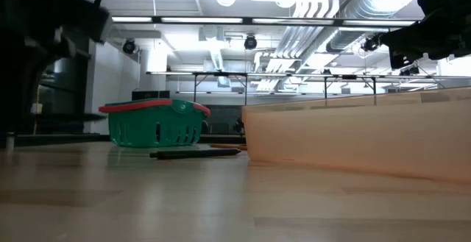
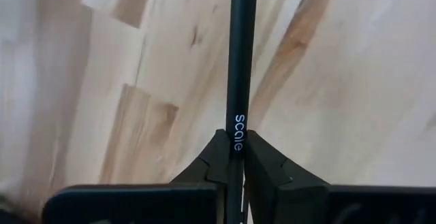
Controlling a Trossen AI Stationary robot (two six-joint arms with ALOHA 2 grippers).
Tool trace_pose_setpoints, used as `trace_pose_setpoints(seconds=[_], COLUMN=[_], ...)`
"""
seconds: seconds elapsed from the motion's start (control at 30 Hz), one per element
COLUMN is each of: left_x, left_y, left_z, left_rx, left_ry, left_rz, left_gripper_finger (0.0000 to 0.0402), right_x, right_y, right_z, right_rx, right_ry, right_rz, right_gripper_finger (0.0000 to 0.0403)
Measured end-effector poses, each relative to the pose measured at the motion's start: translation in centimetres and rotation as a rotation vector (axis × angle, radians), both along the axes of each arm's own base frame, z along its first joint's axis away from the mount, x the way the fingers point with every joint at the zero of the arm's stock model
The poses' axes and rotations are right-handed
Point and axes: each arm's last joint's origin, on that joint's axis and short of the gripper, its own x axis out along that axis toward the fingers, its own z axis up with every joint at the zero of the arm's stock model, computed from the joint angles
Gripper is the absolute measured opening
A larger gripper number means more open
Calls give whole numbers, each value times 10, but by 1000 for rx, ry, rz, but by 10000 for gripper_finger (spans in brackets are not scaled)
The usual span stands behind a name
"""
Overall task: Sort pens & pencils
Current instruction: Put the black pen into the blue bin
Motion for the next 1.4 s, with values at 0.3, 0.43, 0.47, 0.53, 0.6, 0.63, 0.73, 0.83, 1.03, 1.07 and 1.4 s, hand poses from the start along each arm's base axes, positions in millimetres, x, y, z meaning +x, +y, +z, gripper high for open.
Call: trace_pose_setpoints(seconds=[0.3, 0.43, 0.47, 0.53, 0.6, 0.63, 0.73, 0.83, 1.03, 1.07, 1.4], left_x=[9, 18, 20, 23, 26, 27, 33, 37, 46, 47, 44], left_y=[10, 20, 23, 31, 40, 45, 60, 76, 114, 120, 194], left_z=[24, 33, 36, 41, 48, 52, 63, 74, 89, 90, 94], left_rx=[42, 45, 52, 65, 81, 91, 122, 167, 227, 232, 244], left_ry=[-28, -43, -40, -26, -7, -1, 9, 18, 15, 18, 45], left_rz=[5, -20, -26, -38, -45, -49, -62, -81, -98, -100, -37], left_gripper_finger=[15, 14, 14, 14, 15, 16, 17, 18, 18, 18, 19], right_x=[0, 0, 0, 0, 0, 0, 0, 0, 0, 0, 0], right_y=[0, 0, 0, 0, 0, 0, 0, 0, 0, 0, 0], right_z=[0, 0, 0, 0, 0, 0, 0, 0, 0, 0, 0], right_rx=[0, 0, 0, 0, 0, 0, 0, 0, 0, 0, 0], right_ry=[-1, -1, -2, -2, -2, -2, -2, -2, -2, -2, -3], right_rz=[0, 0, 0, 0, 0, 0, 0, 1, 0, 0, 0], right_gripper_finger=[0, 0, 0, 0, 0, 0, 0, 0, 0, 0, 0])
